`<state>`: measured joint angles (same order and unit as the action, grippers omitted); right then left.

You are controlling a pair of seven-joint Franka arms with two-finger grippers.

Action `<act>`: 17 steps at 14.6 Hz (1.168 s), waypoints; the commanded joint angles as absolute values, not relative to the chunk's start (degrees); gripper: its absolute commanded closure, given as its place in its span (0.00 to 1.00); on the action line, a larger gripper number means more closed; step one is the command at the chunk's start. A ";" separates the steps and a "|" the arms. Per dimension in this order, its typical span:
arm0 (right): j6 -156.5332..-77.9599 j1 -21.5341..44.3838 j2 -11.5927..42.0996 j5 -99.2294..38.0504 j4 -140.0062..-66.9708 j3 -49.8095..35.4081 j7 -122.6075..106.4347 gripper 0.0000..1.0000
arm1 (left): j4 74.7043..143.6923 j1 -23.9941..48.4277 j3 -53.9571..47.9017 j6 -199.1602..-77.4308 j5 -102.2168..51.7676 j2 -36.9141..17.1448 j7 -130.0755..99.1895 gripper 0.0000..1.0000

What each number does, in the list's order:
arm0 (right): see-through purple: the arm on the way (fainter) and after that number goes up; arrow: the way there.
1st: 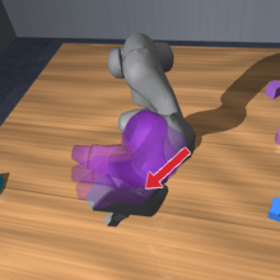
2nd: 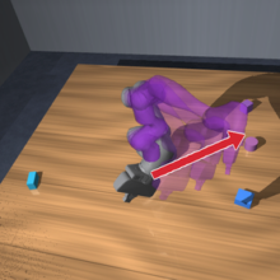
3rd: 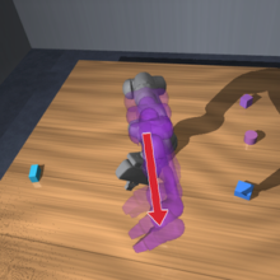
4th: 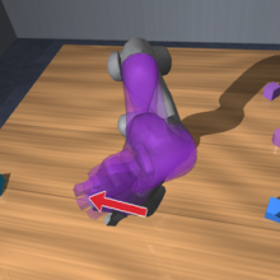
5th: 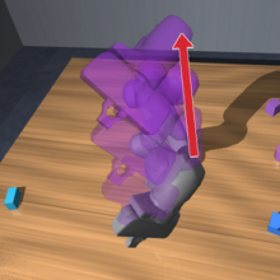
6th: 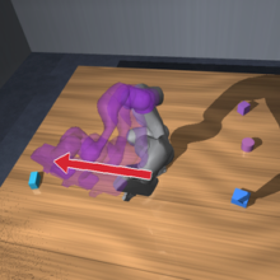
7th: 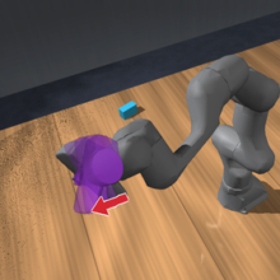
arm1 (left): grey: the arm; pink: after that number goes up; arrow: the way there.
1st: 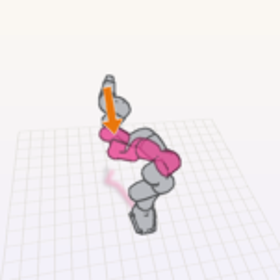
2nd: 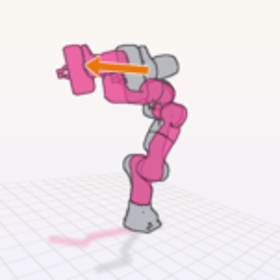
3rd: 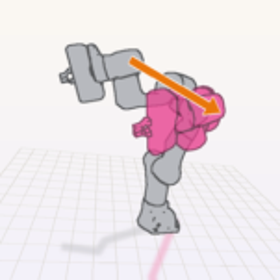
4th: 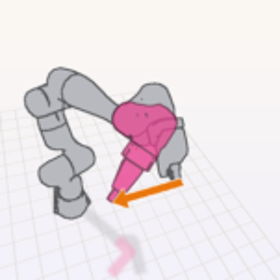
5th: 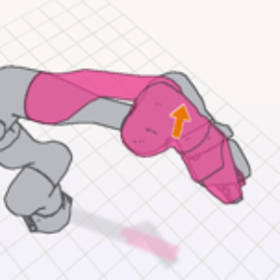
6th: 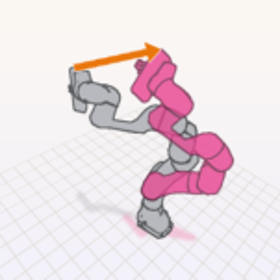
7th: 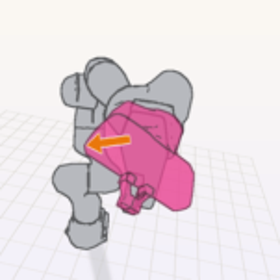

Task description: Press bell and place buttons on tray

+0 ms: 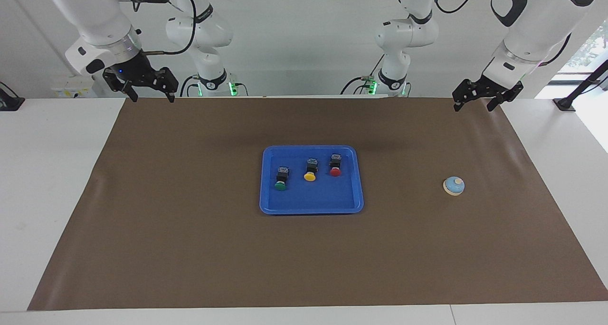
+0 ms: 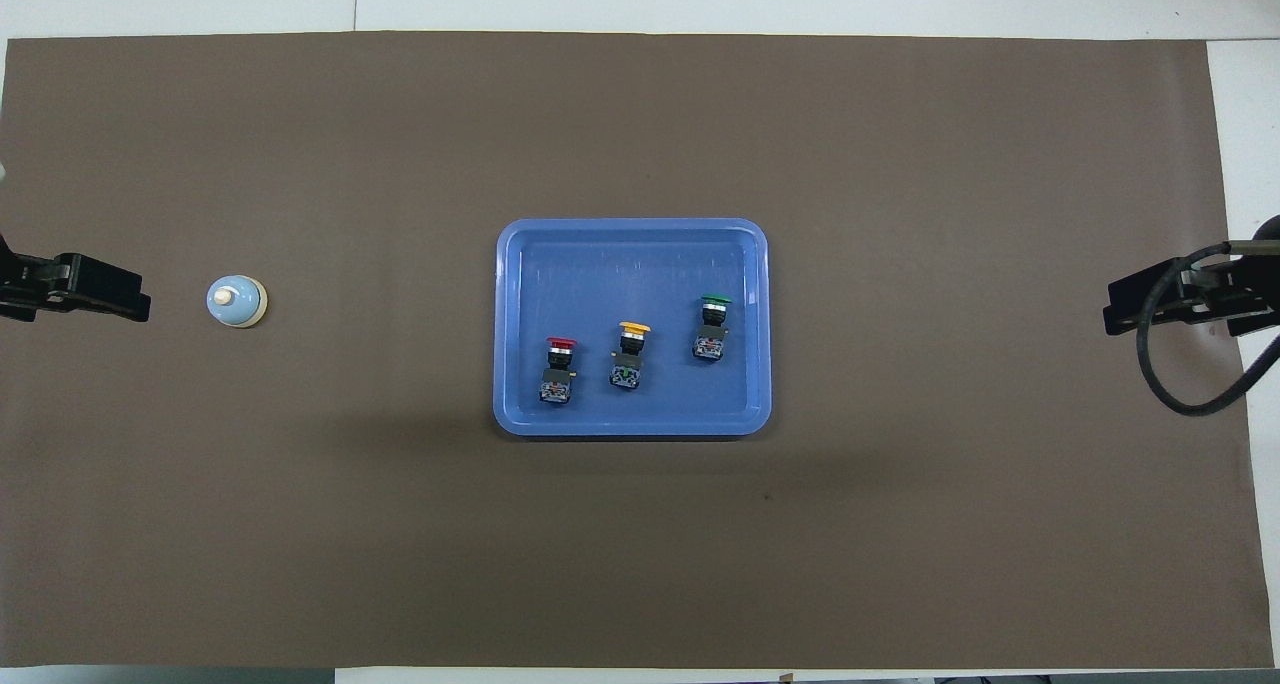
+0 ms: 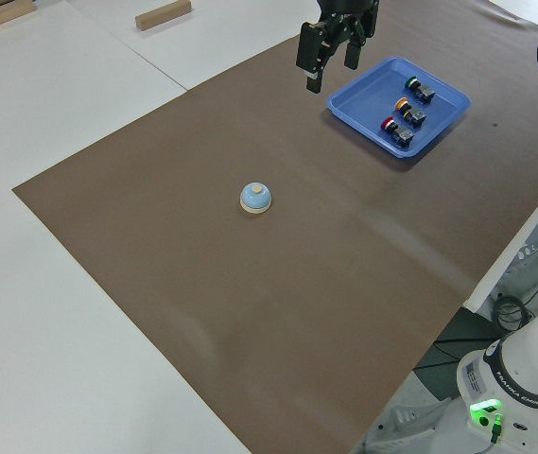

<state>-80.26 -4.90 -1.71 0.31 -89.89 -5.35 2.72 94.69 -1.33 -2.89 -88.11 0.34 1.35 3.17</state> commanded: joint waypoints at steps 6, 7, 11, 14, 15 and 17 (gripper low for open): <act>-79.45 -5.80 -2.37 -0.70 -90.26 -5.80 3.25 0.00 | 94.31 -1.23 -2.46 -88.59 1.05 1.23 3.43 0.00; -79.45 -5.80 -2.37 -0.70 -90.26 -5.80 3.25 0.00 | 94.22 -1.23 -2.46 -88.68 0.97 1.14 3.34 0.00; -79.45 -5.80 -2.37 -0.70 -90.26 -5.89 3.25 0.00 | 94.22 -0.88 -2.46 -89.03 1.05 1.05 3.16 0.00; -79.45 -5.80 -2.37 -0.70 -90.26 -5.80 3.25 0.00 | 94.31 -0.79 -2.46 -88.86 1.05 1.14 3.16 0.00; -79.45 -5.80 -2.37 -0.70 -90.26 -5.80 3.25 0.00 | 94.31 -0.88 -2.46 -88.86 0.97 1.14 3.16 0.00; -79.45 -5.80 -2.37 -0.70 -90.26 -5.80 3.25 0.00 | 94.22 -0.62 -2.46 -88.94 0.97 1.06 2.99 0.00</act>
